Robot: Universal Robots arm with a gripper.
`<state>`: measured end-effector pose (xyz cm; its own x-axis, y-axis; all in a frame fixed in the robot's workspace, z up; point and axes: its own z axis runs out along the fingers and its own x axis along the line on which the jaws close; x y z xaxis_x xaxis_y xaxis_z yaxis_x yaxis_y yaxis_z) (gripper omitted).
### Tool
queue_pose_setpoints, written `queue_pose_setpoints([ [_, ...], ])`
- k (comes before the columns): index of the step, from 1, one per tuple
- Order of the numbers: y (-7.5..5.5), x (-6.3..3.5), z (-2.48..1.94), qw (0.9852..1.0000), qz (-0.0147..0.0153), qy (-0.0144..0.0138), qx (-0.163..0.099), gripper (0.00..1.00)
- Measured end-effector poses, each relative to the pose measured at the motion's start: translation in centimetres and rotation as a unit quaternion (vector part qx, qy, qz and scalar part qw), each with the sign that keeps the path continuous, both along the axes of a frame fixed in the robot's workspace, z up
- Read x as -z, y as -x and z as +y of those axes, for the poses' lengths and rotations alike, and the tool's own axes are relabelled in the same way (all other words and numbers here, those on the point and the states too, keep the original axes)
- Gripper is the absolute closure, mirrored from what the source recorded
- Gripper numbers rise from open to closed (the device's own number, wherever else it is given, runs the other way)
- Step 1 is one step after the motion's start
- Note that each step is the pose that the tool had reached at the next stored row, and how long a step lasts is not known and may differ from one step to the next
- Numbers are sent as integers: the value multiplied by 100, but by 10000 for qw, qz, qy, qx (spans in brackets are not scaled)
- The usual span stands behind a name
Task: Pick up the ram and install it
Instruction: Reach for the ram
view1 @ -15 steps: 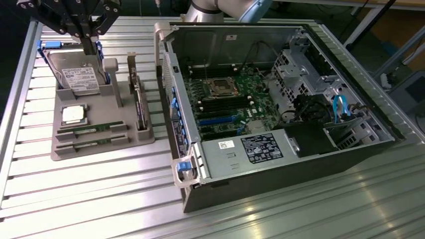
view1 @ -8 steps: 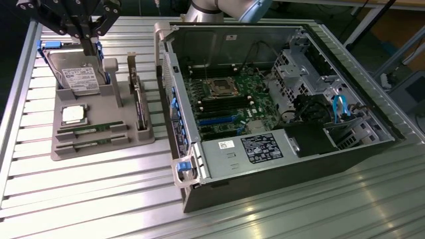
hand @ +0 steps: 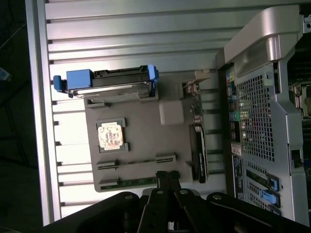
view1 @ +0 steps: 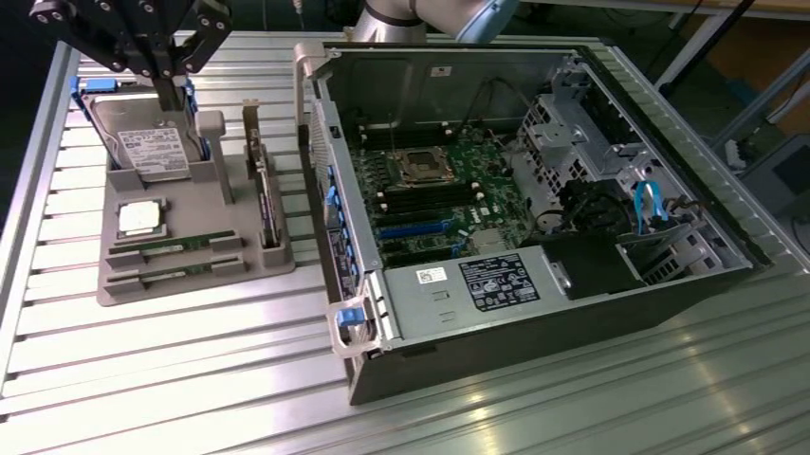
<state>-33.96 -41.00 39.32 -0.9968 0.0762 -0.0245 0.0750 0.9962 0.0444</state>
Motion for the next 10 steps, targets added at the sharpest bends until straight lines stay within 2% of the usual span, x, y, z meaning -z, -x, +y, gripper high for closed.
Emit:
queue_pose_setpoints([
  [4, 0, 0, -35, 10000, 0, 0, 0, 90],
  [10, 0, 0, -57, 10000, 0, 0, 1, 90],
])
